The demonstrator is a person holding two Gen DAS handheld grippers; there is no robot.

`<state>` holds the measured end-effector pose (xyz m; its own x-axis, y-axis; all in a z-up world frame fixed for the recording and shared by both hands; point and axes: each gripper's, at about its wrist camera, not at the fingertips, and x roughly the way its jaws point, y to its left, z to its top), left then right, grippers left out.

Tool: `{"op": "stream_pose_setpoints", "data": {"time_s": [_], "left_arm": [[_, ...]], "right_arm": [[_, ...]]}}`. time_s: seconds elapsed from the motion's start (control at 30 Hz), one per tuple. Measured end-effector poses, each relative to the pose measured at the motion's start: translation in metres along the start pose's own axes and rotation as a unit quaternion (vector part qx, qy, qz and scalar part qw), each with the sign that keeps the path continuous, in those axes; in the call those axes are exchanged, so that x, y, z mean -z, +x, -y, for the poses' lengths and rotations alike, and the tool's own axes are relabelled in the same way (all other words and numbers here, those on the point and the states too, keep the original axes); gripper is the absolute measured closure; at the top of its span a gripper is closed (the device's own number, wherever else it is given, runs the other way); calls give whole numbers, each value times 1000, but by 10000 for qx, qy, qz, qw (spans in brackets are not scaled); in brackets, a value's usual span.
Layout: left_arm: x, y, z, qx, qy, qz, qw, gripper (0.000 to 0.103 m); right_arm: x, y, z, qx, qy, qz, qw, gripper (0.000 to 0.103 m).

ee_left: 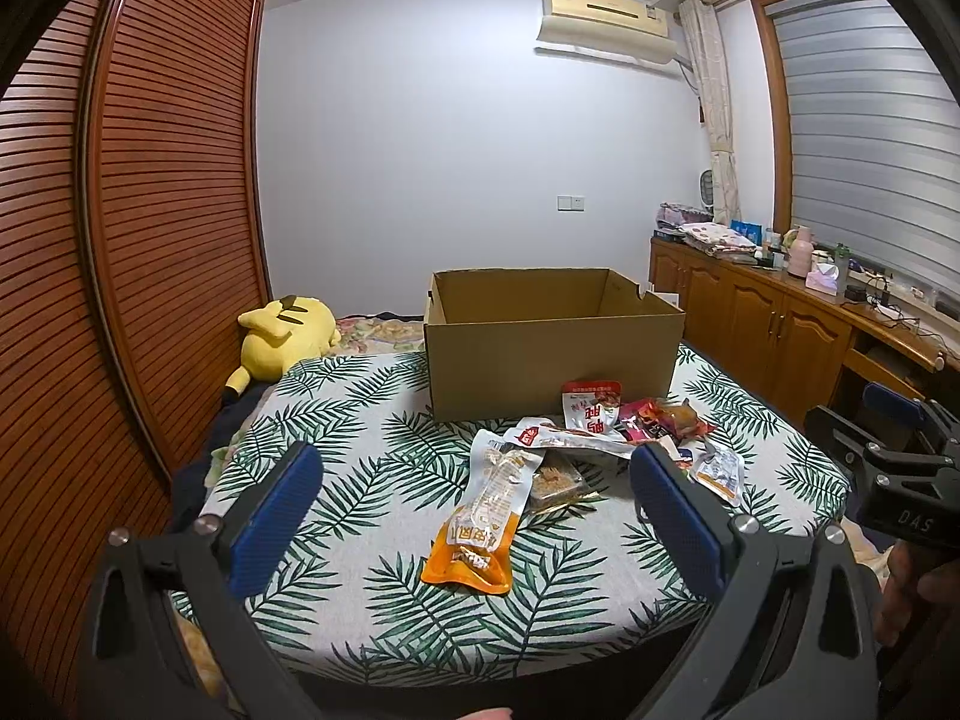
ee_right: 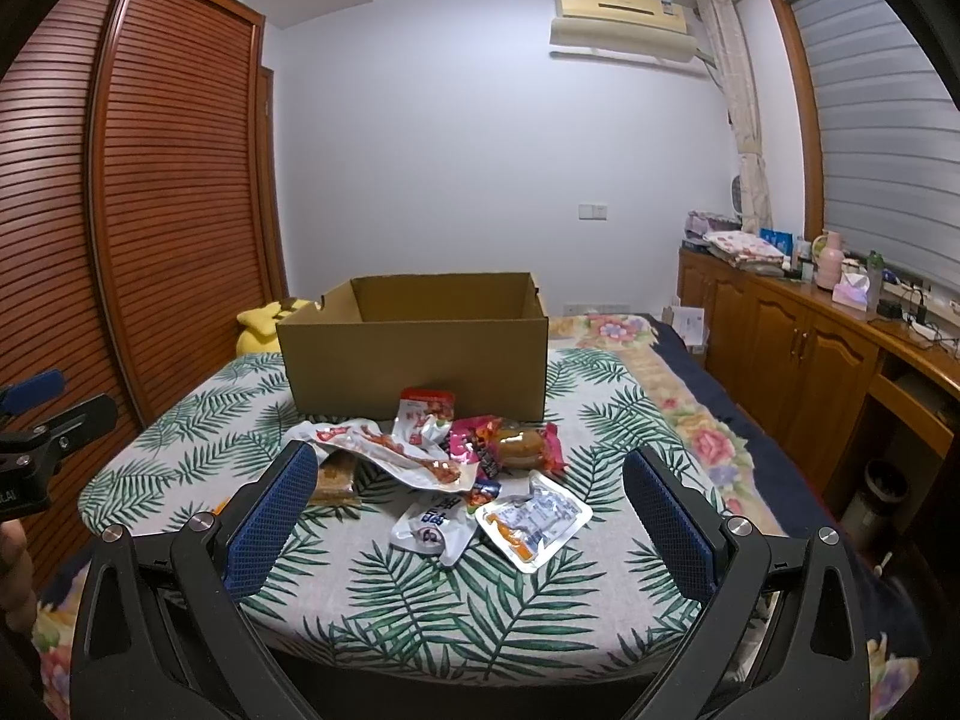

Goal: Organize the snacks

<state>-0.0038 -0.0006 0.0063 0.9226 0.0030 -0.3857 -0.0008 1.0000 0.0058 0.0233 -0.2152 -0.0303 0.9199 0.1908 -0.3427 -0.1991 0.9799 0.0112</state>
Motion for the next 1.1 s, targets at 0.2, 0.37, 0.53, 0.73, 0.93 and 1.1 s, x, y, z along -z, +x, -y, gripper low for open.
{"op": "stream_pose_setpoints", "data": {"time_s": [0.2,0.37,0.53,0.73,0.93,1.1], "left_arm": [[0,0,1,-2,9,-2,10000,0],[1,-1,1,1,13,-2,10000,0],[1,-2,3,3,11,6,10000,0],[1,-3,3,6,11,8,10000,0],[0,-4,4,12,22,17,10000,0],[-2,-5,5,44,36,5,10000,0]], "right_arm": [[0,-4,1,20,-1,12,10000,0],[0,-4,2,21,-1,13,10000,0],[1,-5,2,30,7,18,10000,0],[1,-5,2,36,2,17,10000,0],[1,-5,2,33,-1,28,10000,0],[0,-6,2,32,-3,27,10000,0]]}}
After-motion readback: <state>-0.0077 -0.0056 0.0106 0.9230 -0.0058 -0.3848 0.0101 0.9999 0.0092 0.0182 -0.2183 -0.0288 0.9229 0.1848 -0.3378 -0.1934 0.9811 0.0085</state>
